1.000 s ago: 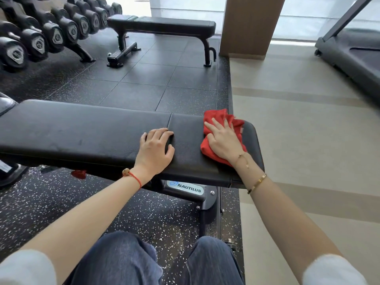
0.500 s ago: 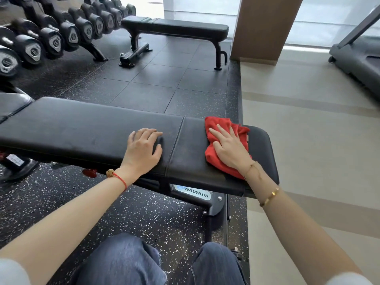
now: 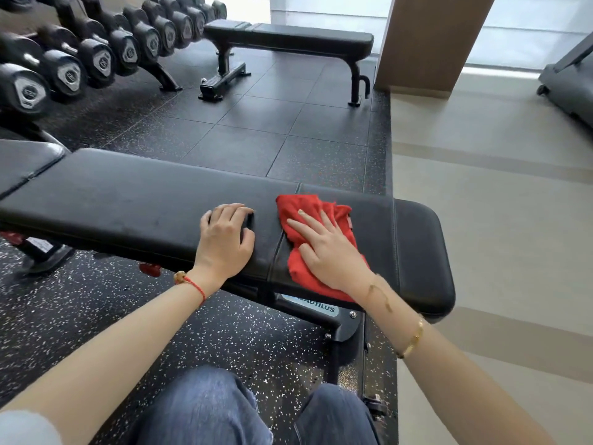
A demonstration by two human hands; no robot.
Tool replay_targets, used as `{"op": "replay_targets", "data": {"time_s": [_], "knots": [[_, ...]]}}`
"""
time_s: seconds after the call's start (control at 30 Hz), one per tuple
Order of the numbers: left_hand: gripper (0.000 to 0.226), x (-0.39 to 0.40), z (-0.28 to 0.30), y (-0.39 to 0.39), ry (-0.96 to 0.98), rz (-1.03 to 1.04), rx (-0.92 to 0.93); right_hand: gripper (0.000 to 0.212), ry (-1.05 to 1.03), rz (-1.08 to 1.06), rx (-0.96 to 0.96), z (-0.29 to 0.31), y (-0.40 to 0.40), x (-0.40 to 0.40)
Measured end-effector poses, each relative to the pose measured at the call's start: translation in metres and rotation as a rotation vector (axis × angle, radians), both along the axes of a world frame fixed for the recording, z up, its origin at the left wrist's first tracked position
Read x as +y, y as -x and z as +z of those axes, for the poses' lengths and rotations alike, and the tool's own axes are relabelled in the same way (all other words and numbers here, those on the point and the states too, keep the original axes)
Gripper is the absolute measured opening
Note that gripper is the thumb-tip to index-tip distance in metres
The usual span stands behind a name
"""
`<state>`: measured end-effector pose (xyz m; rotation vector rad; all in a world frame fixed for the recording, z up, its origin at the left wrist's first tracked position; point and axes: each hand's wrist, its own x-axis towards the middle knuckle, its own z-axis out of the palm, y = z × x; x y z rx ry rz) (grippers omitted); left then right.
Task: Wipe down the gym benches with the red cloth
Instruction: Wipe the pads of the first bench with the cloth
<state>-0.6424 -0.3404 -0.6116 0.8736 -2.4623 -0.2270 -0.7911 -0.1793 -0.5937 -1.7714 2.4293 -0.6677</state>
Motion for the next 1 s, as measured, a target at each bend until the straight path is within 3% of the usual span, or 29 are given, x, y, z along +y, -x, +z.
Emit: {"op": "replay_targets", "data": {"time_s": [0.23,0.4,0.57,0.73,1.0], "knots": [[0.041,0.002,0.000,0.002,0.000,0.001,-0.023,0.050,-0.094,-0.277,-0.013,0.012,0.057,-0.013],[0.041,0.002,0.002,0.001,0.005,0.008,-0.033,0.051,-0.106,-0.146,0.035,0.010,0.024,-0.035],[0.043,0.005,0.003,0.000,0.000,0.002,-0.065,0.052,0.003,-0.065,0.031,0.005,-0.007,0.016],[0.036,0.004,0.003,-0.002,-0.009,-0.021,-0.071,0.051,0.006,-0.222,0.040,0.005,0.023,0.070],[0.038,0.043,0.011,0.025,-0.047,-0.166,-0.030,0.051,-0.121,-0.368,0.041,0.010,0.067,0.051]]}}
